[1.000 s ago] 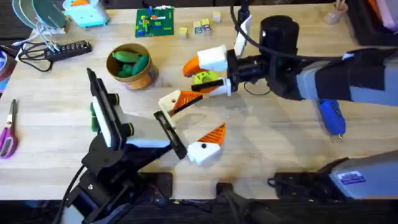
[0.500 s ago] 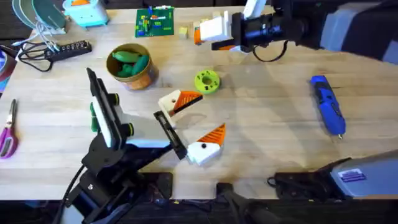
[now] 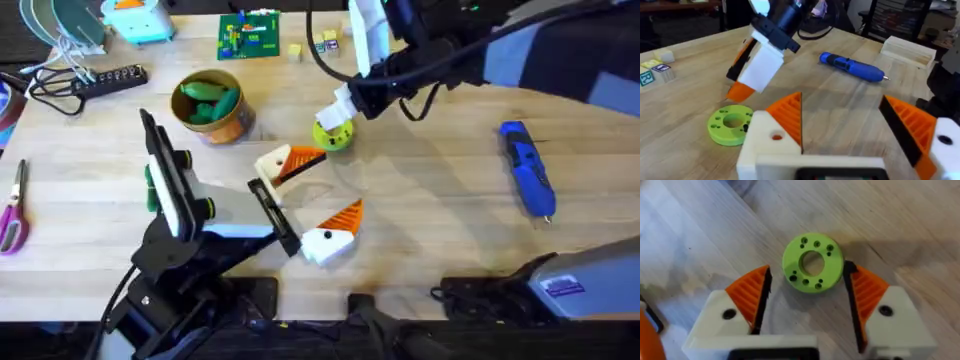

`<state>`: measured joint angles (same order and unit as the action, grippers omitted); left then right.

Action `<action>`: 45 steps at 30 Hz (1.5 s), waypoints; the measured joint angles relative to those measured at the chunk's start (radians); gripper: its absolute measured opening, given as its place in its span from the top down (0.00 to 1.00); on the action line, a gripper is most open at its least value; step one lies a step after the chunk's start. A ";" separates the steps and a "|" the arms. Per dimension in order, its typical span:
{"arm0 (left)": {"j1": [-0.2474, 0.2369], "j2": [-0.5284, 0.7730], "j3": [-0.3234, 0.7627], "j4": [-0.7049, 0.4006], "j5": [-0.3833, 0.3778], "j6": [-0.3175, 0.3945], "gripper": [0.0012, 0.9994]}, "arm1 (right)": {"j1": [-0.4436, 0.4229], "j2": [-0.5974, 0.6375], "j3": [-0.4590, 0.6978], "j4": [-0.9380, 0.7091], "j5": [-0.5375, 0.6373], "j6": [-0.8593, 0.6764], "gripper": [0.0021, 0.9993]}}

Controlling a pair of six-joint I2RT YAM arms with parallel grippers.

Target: Pick up the gripper from the table and insert it into the empty holder that is missing its gripper. Then pick up a screw, insert it into the mounting hole, and use the screwdriver to tighten it. Finally, clean up the table by picking up the vegetable and placing it into the bucket.

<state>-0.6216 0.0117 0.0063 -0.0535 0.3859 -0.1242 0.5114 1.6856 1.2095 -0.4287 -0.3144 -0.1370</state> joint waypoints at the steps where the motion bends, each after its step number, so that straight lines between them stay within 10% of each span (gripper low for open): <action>1: 0.000 0.000 0.000 0.000 0.000 0.000 0.02 | 0.001 0.013 0.000 -0.006 0.005 -0.008 0.14; 45: 0.000 0.000 0.000 0.000 0.008 0.000 0.02 | 0.151 0.121 0.000 -0.059 0.187 -0.109 0.92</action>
<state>-0.6216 0.0116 0.0063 -0.0532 0.3935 -0.1242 0.6621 1.8069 1.2095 -0.4875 -0.1276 -0.2458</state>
